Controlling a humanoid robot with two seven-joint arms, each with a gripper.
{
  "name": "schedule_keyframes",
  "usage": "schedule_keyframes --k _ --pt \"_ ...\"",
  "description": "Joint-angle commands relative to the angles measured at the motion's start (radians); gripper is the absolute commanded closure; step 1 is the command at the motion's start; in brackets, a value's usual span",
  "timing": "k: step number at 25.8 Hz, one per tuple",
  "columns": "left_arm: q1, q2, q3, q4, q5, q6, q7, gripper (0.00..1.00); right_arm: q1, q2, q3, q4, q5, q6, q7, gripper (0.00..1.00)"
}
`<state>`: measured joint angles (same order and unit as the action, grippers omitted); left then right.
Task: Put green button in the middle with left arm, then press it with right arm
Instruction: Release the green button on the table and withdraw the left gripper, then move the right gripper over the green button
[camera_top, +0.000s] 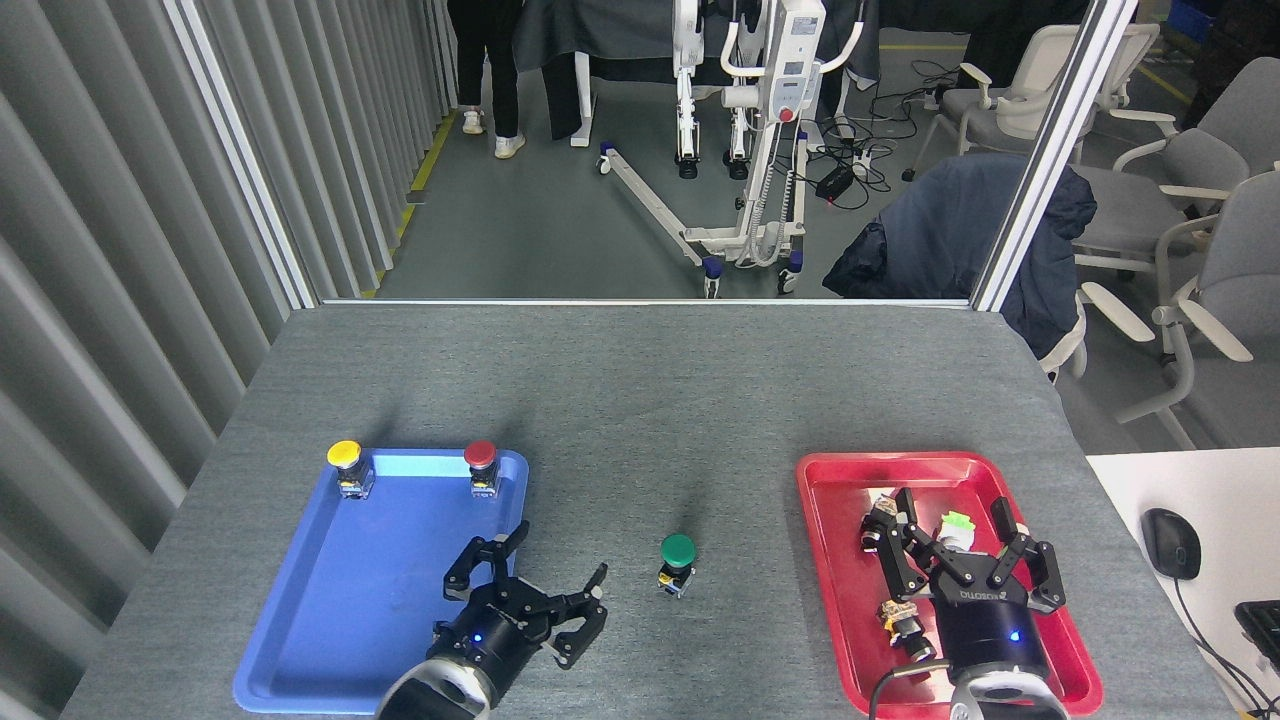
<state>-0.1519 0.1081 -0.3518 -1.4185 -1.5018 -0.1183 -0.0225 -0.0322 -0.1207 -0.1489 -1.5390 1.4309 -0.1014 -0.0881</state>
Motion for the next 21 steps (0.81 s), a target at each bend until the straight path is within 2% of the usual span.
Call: schedule_keyframes --k 1,3,4,7,10,11,16,21 --pt "0.04 0.004 0.166 -0.097 0.002 0.0 0.003 0.02 -0.008 -0.001 0.0 0.0 0.0 0.002 0.005 0.0" --pt "0.04 0.002 0.255 -0.122 0.002 -0.001 0.007 0.02 -0.011 -0.002 0.002 0.004 0.0 0.002 0.008 0.03" --pt "0.04 0.001 0.292 -0.132 0.002 -0.006 0.009 0.02 -0.012 -0.002 0.002 0.005 0.0 0.0 0.007 0.11" --pt "0.038 -0.002 0.363 -0.166 0.02 -0.029 0.01 0.02 -0.028 -0.001 0.034 0.014 -0.004 -0.015 0.005 0.47" --pt "0.038 -0.004 0.375 -0.178 0.057 -0.021 0.009 0.02 -0.068 -0.002 0.155 0.05 -0.009 -0.029 0.004 0.91" --pt "0.038 -0.004 0.375 -0.178 0.061 -0.018 0.009 0.02 -0.081 -0.002 0.189 0.068 -0.009 -0.034 0.002 1.0" --pt "0.067 -0.011 0.376 -0.178 0.063 -0.015 0.01 0.02 -0.19 -0.004 0.419 0.211 0.002 -0.026 0.014 1.0" --pt "0.087 -0.018 0.378 -0.178 0.064 -0.015 0.01 0.02 -0.247 0.009 0.505 0.341 0.005 -0.021 0.013 1.0"
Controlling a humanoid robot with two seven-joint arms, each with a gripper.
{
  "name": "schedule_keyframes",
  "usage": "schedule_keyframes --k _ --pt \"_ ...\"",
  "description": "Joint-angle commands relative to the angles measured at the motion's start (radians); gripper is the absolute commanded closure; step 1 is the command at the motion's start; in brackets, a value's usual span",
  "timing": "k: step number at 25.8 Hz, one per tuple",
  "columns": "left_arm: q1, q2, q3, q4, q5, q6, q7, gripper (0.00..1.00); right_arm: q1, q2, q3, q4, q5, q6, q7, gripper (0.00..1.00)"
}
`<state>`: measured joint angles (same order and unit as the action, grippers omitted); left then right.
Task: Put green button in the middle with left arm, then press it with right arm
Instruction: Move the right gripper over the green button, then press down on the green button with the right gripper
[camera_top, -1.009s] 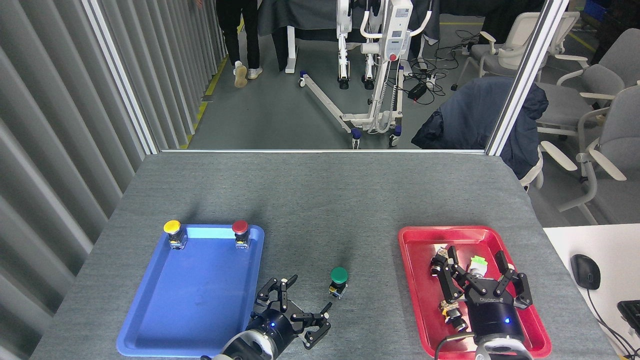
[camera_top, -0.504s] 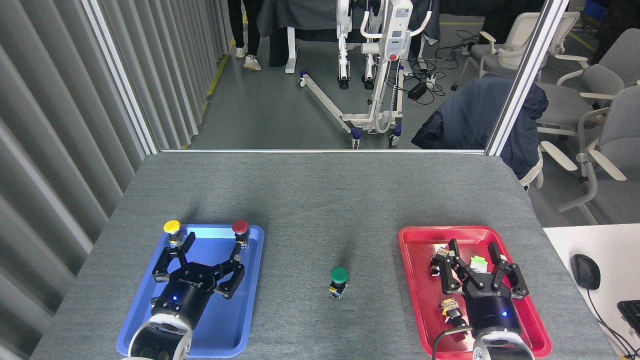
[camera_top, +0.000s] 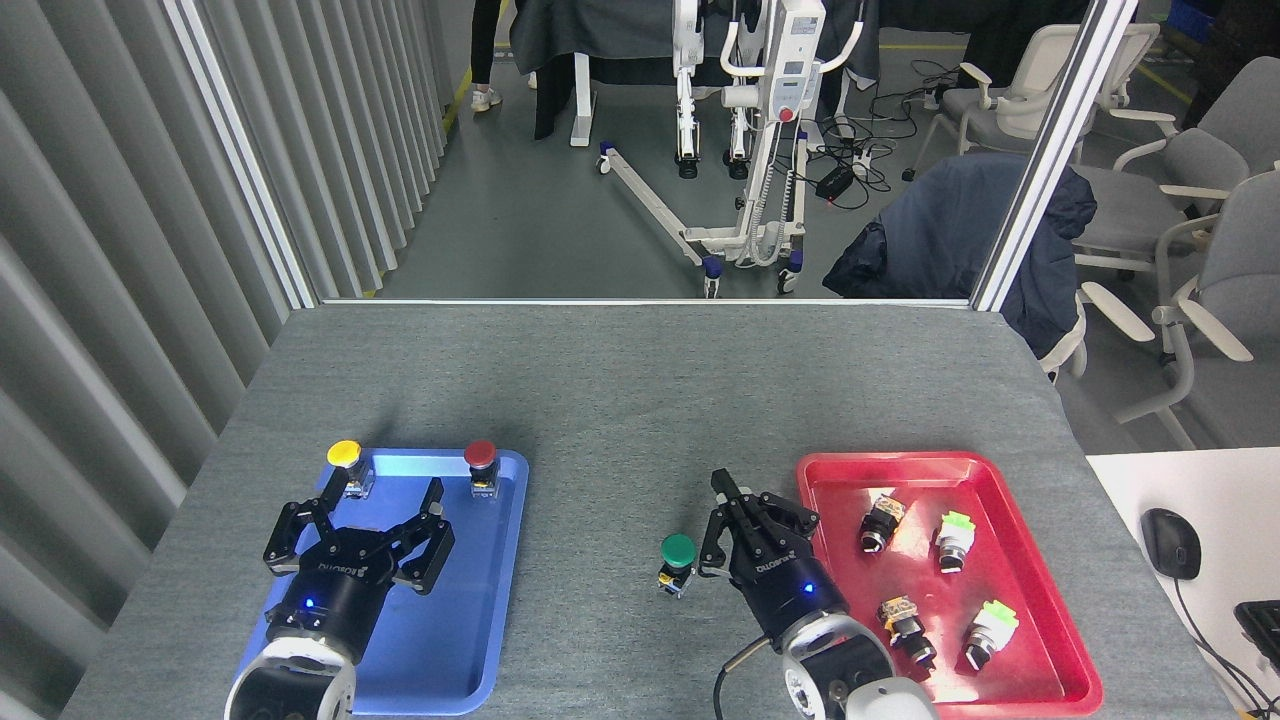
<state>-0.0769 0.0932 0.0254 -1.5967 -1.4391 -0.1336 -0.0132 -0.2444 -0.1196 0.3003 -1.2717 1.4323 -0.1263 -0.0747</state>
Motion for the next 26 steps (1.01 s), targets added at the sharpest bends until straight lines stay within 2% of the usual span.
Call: schedule_keyframes --k 1,4,8,16,21,26 --pt "0.016 -0.003 0.001 0.0 0.0 0.0 0.001 0.02 -0.042 0.009 0.077 0.091 0.004 0.002 0.0 1.0" --pt "0.017 -0.003 0.001 0.0 0.0 0.0 0.001 0.02 -0.055 0.012 0.125 0.138 0.005 0.002 0.001 1.0" --pt "0.017 -0.003 0.001 0.0 0.0 0.0 0.001 0.02 -0.058 0.038 0.132 0.201 0.031 0.004 0.001 1.0" --pt "0.017 -0.003 -0.001 0.001 0.0 -0.003 0.001 0.02 -0.056 0.029 0.131 0.204 0.043 0.008 0.001 1.0" --pt "0.019 -0.003 -0.002 0.003 0.0 -0.003 0.001 0.02 -0.056 0.026 0.131 0.204 0.043 0.085 0.0 1.0" --pt "0.017 -0.004 -0.002 0.006 0.002 -0.004 0.001 0.02 -0.055 0.023 0.131 0.204 0.045 0.091 0.0 1.0"
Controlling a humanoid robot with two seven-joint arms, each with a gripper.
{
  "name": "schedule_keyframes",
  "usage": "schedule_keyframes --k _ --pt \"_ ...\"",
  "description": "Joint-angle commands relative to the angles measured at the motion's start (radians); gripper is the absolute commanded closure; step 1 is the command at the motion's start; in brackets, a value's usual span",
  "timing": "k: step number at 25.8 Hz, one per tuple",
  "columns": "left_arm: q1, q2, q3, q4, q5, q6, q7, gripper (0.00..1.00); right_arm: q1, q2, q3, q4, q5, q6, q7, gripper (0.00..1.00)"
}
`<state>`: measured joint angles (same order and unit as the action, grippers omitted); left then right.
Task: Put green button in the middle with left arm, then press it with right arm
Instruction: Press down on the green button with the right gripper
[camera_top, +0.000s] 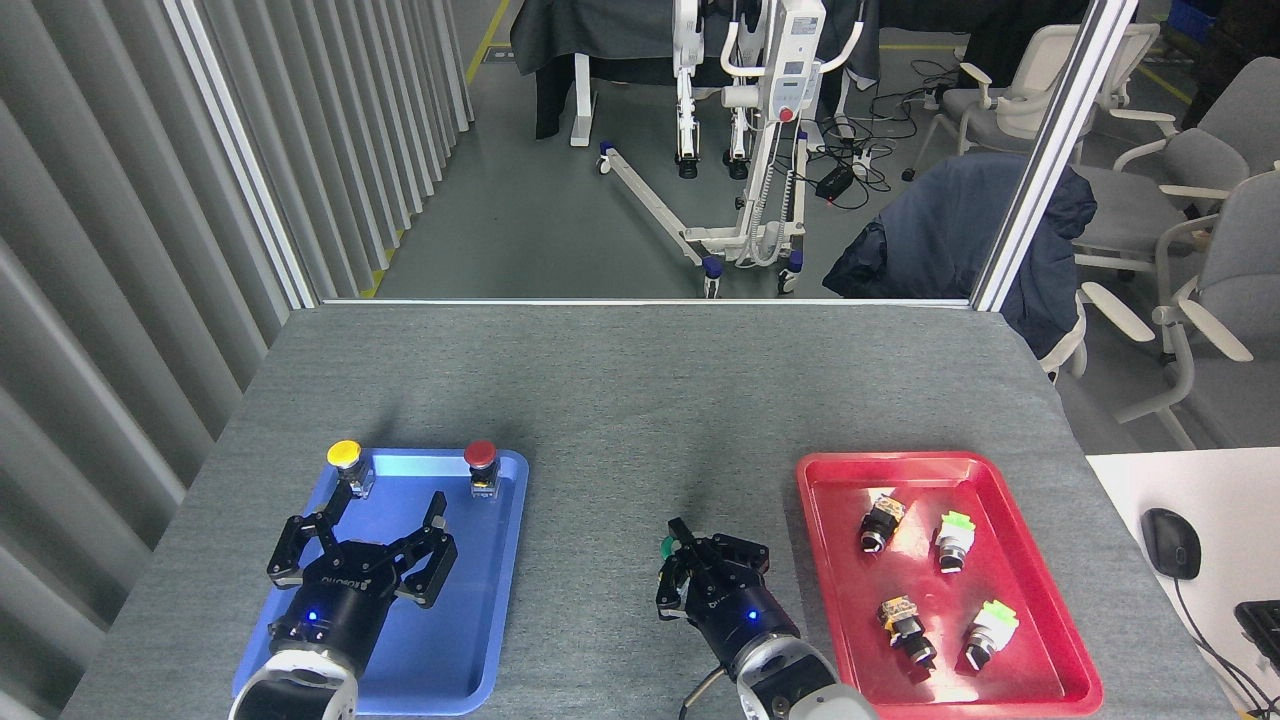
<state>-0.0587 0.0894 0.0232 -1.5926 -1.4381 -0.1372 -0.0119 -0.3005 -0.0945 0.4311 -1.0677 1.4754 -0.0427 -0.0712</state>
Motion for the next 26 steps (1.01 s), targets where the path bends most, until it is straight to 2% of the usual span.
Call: schedule_keyframes --k 1,10,20,26 --pt "-0.001 0.0 0.0 0.002 0.001 -0.001 0.0 0.02 0.004 -0.004 0.0 0.002 0.002 0.007 -0.004 1.0" --pt "-0.001 0.0 0.0 0.003 0.001 -0.002 0.0 0.02 0.011 -0.002 0.002 0.011 0.003 0.006 -0.001 1.0" --pt "-0.003 0.001 0.001 0.003 0.001 -0.002 0.0 0.02 0.003 -0.001 0.002 0.067 0.003 0.003 -0.001 1.0" --pt "-0.003 0.001 0.001 0.002 -0.001 -0.001 -0.002 0.02 0.004 0.003 -0.003 0.055 0.0 0.009 -0.009 1.0"
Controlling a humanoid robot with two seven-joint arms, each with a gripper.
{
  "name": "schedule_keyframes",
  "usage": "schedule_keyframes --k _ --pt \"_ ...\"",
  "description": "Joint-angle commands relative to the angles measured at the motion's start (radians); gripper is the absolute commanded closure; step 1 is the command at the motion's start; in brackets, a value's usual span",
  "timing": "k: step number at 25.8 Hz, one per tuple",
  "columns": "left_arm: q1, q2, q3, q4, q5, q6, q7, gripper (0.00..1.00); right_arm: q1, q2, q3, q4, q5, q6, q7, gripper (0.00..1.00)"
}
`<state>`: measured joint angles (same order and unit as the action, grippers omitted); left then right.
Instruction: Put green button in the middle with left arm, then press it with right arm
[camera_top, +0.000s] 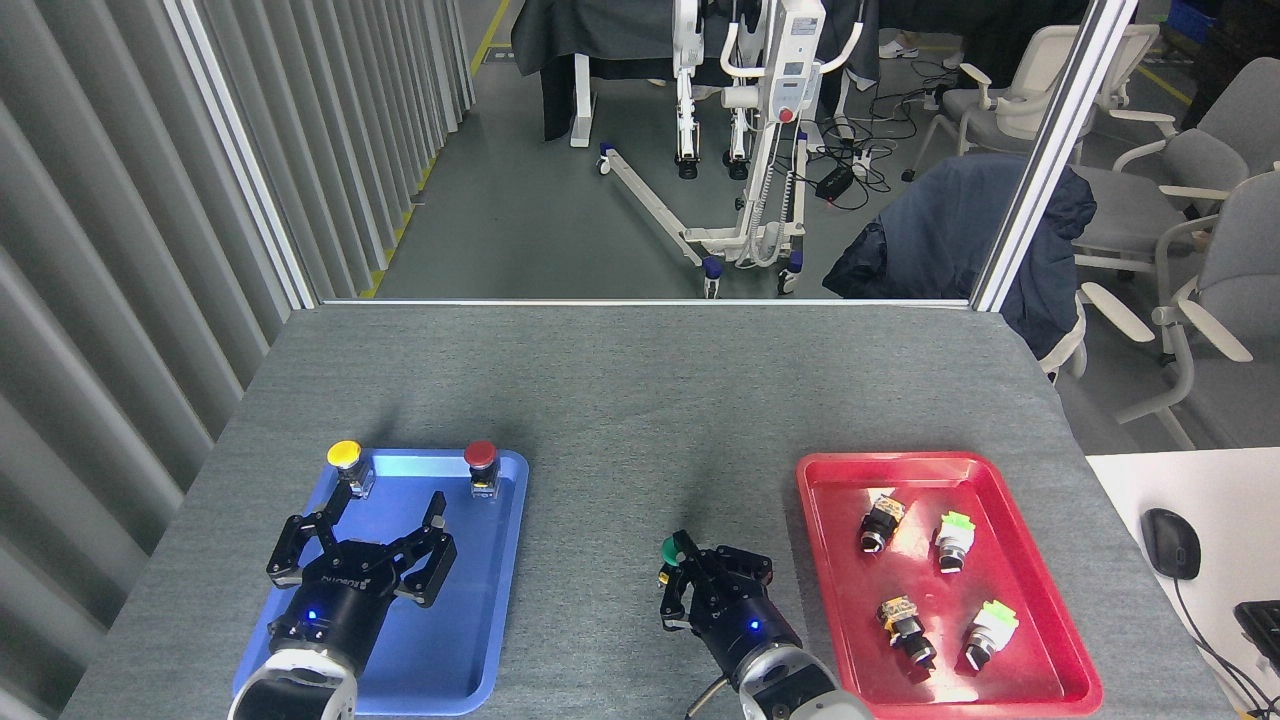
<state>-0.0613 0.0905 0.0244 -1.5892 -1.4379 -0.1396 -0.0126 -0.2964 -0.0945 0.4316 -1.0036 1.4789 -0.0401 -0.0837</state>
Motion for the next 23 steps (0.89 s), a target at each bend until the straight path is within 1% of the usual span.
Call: schedule_keyframes --k 1,3,5,6,8,10,11,13,16,18,19,21,23 --pt "0.0 0.0 0.0 -0.002 -0.001 0.002 0.0 0.02 -0.003 0.005 -0.007 -0.021 -0.006 0.009 -0.004 1.0" --pt "0.0 0.0 0.002 -0.002 -0.001 0.002 0.0 0.02 -0.003 0.007 -0.025 -0.076 -0.012 0.023 -0.007 1.0" --pt "0.0 0.0 0.002 -0.002 0.001 0.003 0.0 0.02 0.003 0.013 -0.07 -0.138 -0.015 0.043 -0.016 1.0" --pt "0.0 -0.002 0.002 -0.002 -0.001 0.003 0.0 0.02 0.01 0.019 -0.1 -0.17 -0.015 0.049 -0.021 0.91" --pt "0.0 -0.003 0.002 -0.005 -0.001 0.003 0.0 0.02 0.022 0.033 -0.155 -0.237 -0.015 0.063 -0.021 0.59" --pt "0.0 -0.003 0.002 -0.005 -0.001 0.003 0.0 0.02 0.036 0.055 -0.2 -0.283 -0.014 0.082 -0.021 0.22" --pt "0.0 -0.003 0.002 -0.003 -0.001 0.003 0.0 0.02 0.037 0.056 -0.226 -0.306 -0.014 0.088 -0.022 0.03" --pt "0.0 -0.003 0.002 -0.003 -0.001 0.003 0.0 0.02 0.043 0.058 -0.278 -0.337 -0.014 0.085 -0.022 0.0" --pt "-0.002 -0.003 0.002 -0.003 -0.001 0.005 0.0 0.02 0.057 0.053 -0.349 -0.34 -0.005 0.08 -0.021 0.0" --pt "-0.003 -0.003 0.003 -0.005 0.001 0.005 0.0 0.02 0.097 0.045 -0.383 -0.351 -0.002 0.08 -0.021 0.0" --pt "-0.003 -0.003 0.002 -0.006 0.001 0.005 0.0 0.02 0.131 0.044 -0.402 -0.374 0.006 0.08 -0.019 0.0" --pt "-0.003 -0.003 0.002 -0.009 0.001 0.005 0.0 0.02 0.195 0.051 -0.453 -0.444 0.052 0.08 -0.014 0.0" --pt "-0.008 -0.002 0.002 -0.008 -0.001 0.003 0.0 0.02 0.266 0.068 -0.516 -0.52 0.123 0.074 -0.013 0.0"
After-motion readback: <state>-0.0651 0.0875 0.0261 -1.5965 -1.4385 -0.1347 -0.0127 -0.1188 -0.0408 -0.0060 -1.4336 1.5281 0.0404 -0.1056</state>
